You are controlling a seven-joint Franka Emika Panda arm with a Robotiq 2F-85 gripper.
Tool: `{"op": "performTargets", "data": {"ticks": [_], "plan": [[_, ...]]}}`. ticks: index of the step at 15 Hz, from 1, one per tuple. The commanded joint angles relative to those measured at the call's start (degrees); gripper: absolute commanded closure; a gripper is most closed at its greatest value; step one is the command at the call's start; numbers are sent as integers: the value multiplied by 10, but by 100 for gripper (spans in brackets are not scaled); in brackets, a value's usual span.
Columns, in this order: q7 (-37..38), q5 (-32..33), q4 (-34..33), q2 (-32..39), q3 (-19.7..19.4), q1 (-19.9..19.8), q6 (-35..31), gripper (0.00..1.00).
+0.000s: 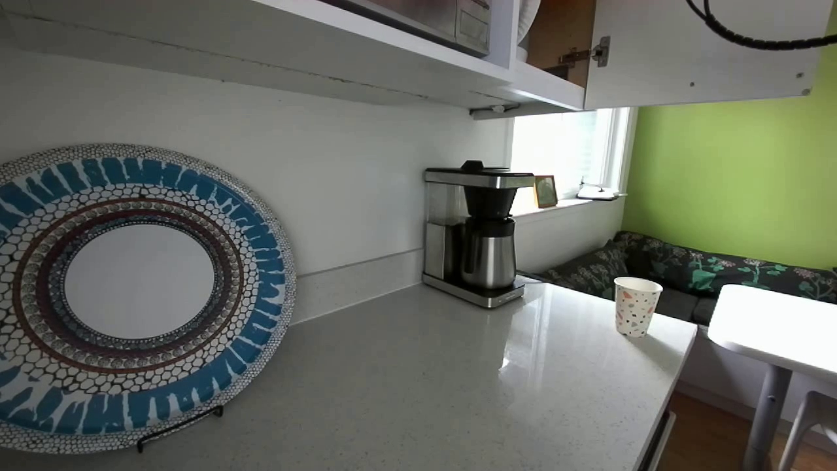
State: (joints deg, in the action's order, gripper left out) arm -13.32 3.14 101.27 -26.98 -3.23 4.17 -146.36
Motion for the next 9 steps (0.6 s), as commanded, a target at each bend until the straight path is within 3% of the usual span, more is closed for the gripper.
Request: {"op": "performTargets", "data": {"ticks": [1, 9], "plan": [[-37, -29, -5, 24, -17, 26, -32, 100], [-85, -85, -11, 44, -39, 61, -57, 100]]}}
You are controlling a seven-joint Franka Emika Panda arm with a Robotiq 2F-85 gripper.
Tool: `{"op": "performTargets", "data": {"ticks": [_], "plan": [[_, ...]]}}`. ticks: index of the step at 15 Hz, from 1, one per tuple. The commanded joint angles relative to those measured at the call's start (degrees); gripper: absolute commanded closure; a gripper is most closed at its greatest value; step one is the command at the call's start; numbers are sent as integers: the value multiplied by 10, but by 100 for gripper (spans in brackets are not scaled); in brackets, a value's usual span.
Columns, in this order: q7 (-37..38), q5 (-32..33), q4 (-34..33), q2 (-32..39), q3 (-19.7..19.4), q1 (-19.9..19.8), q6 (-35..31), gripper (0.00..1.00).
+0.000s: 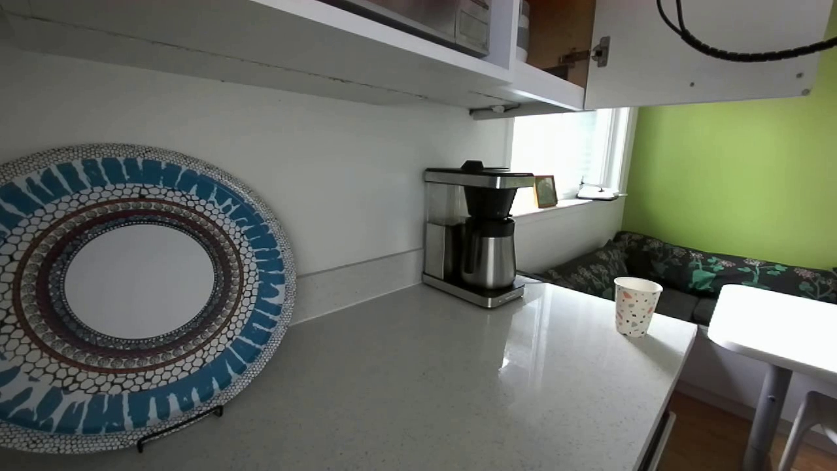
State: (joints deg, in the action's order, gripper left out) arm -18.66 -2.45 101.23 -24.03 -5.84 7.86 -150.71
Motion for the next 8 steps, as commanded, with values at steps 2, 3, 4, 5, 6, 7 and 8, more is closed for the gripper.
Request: {"op": "performTargets", "data": {"ticks": [2, 3, 4, 5, 6, 7, 8], "plan": [[-39, -46, -12, 14, -19, 33, -3, 100], [-38, -51, -11, 14, -21, 32, 2, 99], [-39, -56, -10, 13, -22, 33, 3, 74], [-40, -59, -10, 13, -23, 34, 4, 74], [-42, -64, -10, 12, -25, 36, 5, 69], [-43, -65, -10, 12, -26, 36, 5, 63], [-43, -66, -13, 12, -27, 35, 7, 55]]}}
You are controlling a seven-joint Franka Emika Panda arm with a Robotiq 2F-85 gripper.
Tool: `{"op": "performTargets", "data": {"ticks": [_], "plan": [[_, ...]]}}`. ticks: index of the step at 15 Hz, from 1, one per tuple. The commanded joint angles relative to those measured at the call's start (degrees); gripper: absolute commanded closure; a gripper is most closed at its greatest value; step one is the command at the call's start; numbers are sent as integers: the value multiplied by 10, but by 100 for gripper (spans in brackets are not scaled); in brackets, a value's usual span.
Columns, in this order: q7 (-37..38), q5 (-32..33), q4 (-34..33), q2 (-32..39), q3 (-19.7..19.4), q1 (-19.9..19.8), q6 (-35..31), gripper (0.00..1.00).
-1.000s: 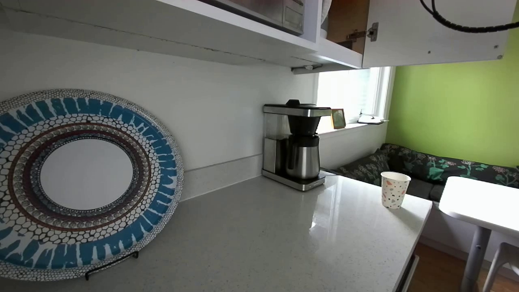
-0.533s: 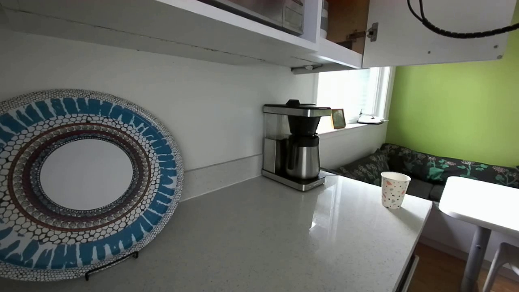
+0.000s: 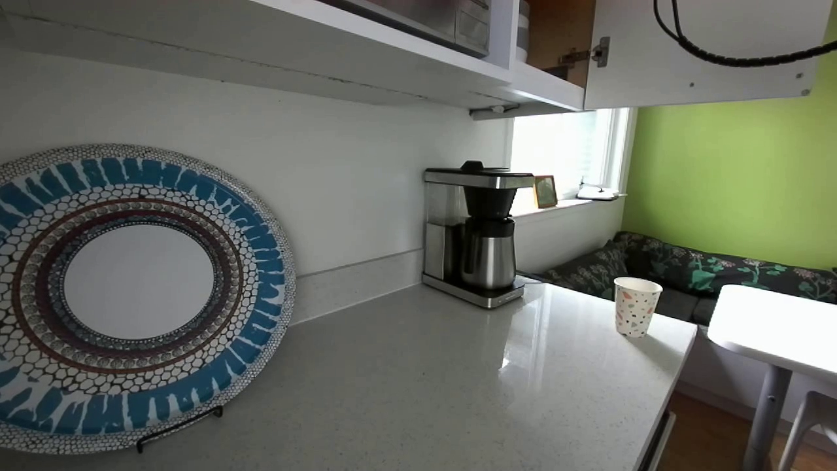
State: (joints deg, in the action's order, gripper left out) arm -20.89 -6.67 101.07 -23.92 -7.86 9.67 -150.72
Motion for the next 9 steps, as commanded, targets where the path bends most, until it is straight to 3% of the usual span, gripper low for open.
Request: {"op": "performTargets", "data": {"ticks": [1, 7, 9], "plan": [[-22, -25, -11, 12, -8, 17, 7, 49], [-24, -21, -23, 17, -13, 9, 18, 6], [-14, -11, -30, 16, -9, -3, 36, 0]]}}
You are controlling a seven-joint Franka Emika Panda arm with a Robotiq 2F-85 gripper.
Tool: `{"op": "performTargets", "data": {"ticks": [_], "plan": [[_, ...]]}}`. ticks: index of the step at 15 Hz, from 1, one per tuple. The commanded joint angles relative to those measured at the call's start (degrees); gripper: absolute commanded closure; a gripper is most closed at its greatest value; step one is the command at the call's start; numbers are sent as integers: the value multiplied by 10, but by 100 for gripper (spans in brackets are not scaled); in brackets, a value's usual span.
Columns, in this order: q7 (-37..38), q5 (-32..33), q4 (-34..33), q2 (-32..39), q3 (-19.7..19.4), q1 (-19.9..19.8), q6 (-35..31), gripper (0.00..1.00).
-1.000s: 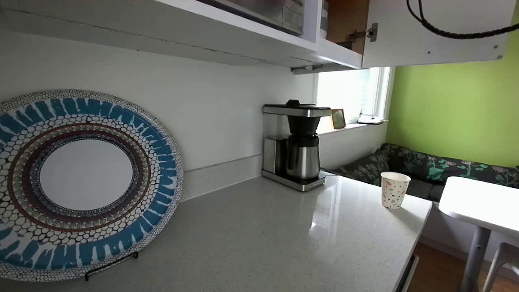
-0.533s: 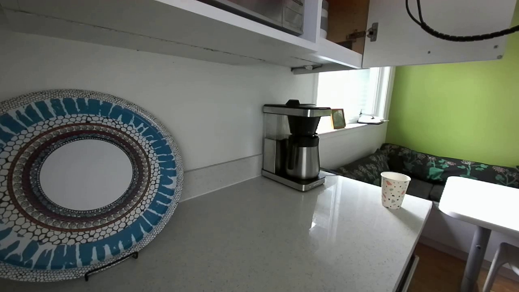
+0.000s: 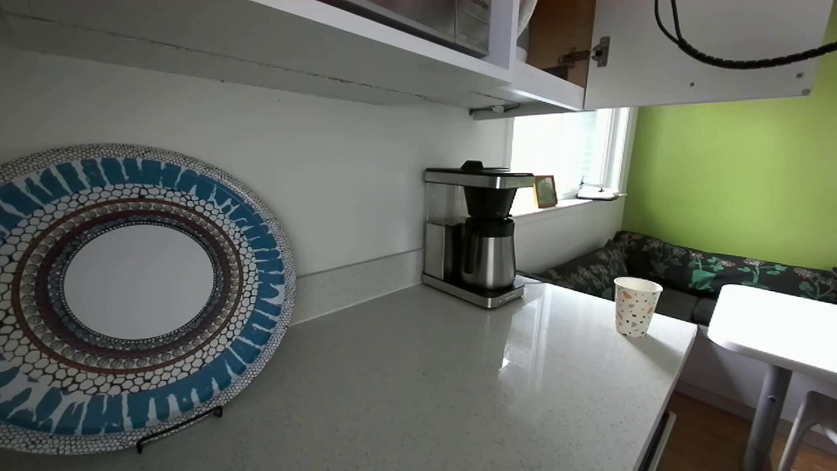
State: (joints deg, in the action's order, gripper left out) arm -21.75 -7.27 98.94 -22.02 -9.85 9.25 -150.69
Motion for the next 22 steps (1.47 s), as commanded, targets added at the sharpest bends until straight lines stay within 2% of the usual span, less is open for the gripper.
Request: {"op": "performTargets", "data": {"ticks": [1, 4, 5, 6, 15, 17, 18, 22], "plan": [[-3, -2, -9, -5, 12, -3, 45, 0], [-7, -9, -13, -8, 11, -3, 66, 0], [-11, -13, -14, -7, 9, -1, 69, 25], [-13, -16, -15, -6, 9, 0, 74, 26], [-31, -22, -28, 11, 19, 13, 62, 95], [-51, -28, -28, 14, 12, 20, 57, 100], [-60, -29, -29, 15, 10, 20, 56, 98], [-81, -28, -32, 19, 4, 17, 53, 100]]}}
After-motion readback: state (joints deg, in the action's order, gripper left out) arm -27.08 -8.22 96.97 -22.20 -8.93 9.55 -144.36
